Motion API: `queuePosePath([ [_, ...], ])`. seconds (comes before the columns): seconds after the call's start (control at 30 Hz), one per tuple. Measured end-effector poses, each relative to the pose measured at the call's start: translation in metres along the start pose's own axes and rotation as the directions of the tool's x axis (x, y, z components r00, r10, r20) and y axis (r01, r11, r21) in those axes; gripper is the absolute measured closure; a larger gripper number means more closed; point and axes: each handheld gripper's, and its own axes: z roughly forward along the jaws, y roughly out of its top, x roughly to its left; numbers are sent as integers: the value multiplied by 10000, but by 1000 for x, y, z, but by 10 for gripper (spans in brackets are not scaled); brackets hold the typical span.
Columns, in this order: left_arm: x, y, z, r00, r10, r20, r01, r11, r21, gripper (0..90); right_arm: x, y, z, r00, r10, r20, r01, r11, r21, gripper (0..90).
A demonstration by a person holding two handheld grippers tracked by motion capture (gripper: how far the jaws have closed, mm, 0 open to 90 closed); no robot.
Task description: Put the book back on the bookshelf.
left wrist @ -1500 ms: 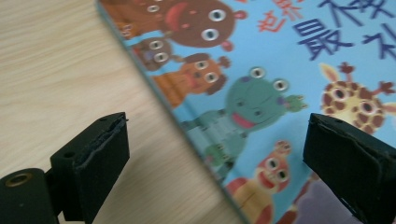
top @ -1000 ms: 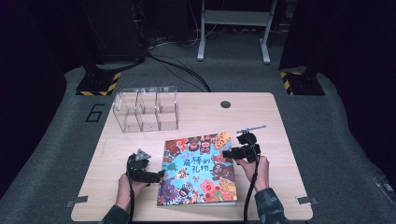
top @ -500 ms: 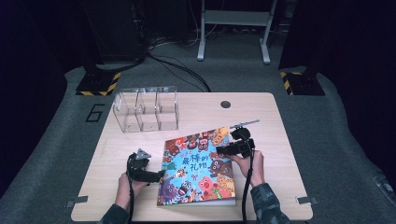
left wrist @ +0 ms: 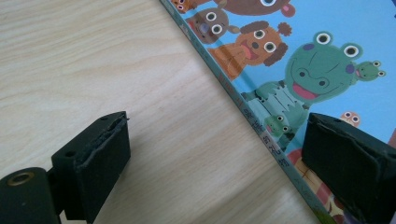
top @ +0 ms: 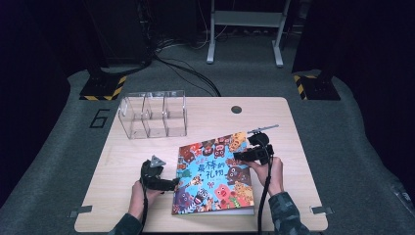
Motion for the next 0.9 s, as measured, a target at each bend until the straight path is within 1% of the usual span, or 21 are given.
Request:
queuePosePath([
  [0.03,-1,1,1,10000,6,4,-6,10000,27,79,0,0,-1,10000,0,11,0,10000,-46,511],
  [0.07,-3,1,2,10000,-18,17,18,10000,-71,79,0,-1,-4,9998,180,-6,-180,9998,-65,513],
  [0.1,-3,2,2,9999,149,8,-149,9999,66,79,-1,-3,-6,9999,136,-1,-136,9998,-141,517],
  [0.13,-6,2,4,10000,-29,38,29,10000,-83,79,-2,-4,-8,9998,197,-41,-197,9996,-177,525],
  [0.17,-6,3,3,9999,112,103,-113,9999,80,79,-4,-5,-10,9996,254,-133,-257,9993,-256,534],
  [0.2,-8,3,5,10000,-5,63,6,9999,-112,79,-5,-6,-13,9994,291,-200,-297,9991,-306,538],
  [0.23,-8,5,5,9997,217,81,-217,9997,79,79,-6,-7,-15,9991,375,-222,-382,9988,-307,540],
  [0.27,-11,5,7,9999,27,147,-25,9999,-116,79,-7,-7,-16,9994,283,-207,-292,9986,-442,540],
  [0.3,-10,6,7,9994,286,174,-286,9996,20,79,-7,-7,-18,9991,373,-205,-379,9987,-332,539],
  [0.33,-10,5,7,9995,270,175,-270,9996,-20,79,-8,-6,-19,9995,201,-229,-210,9990,-392,540],
  [0.4,-10,5,7,9996,172,215,-169,9998,-144,79,-8,-5,-20,9995,210,-219,-217,9993,-306,532],
  [0.47,-9,4,7,9994,273,192,-269,9995,-188,78,-7,-3,-19,9990,187,-398,-198,9994,-268,491],
  [0.53,-9,3,7,9993,293,243,-288,9994,-215,79,-6,0,-16,9982,-15,-596,5,9999,-168,440],
  [0.57,-8,3,7,9991,301,309,-293,9992,-256,79,-4,1,-15,9973,90,-727,-99,9999,-114,411],
  [0.6,-10,2,8,9995,147,280,-134,9988,-462,78,-3,3,-13,9958,89,-909,-99,9999,-104,398],
  [0.67,-9,0,7,9993,219,289,-204,9986,-493,78,-3,6,-10,9937,125,-1111,-150,9997,-218,376],
  [0.7,-9,0,8,9995,139,276,-123,9982,-588,79,-2,9,-9,9927,169,-1192,-190,9997,-168,369],
  [0.73,-9,0,8,9994,238,268,-221,9979,-617,78,-2,11,-7,9929,169,-1181,-190,9997,-168,371],
  [0.77,-9,-1,8,9995,136,293,-117,9978,-655,78,-1,13,-6,9935,178,-1124,-189,9998,-95,376],
  [0.83,-8,-3,8,9993,199,313,-173,9966,-802,78,1,17,-3,9945,250,-1016,-256,9997,-46,378],
  [0.9,-9,-5,8,9992,144,361,-108,9952,-975,79,2,21,-1,9957,148,-919,-149,9999,-5,393],
])
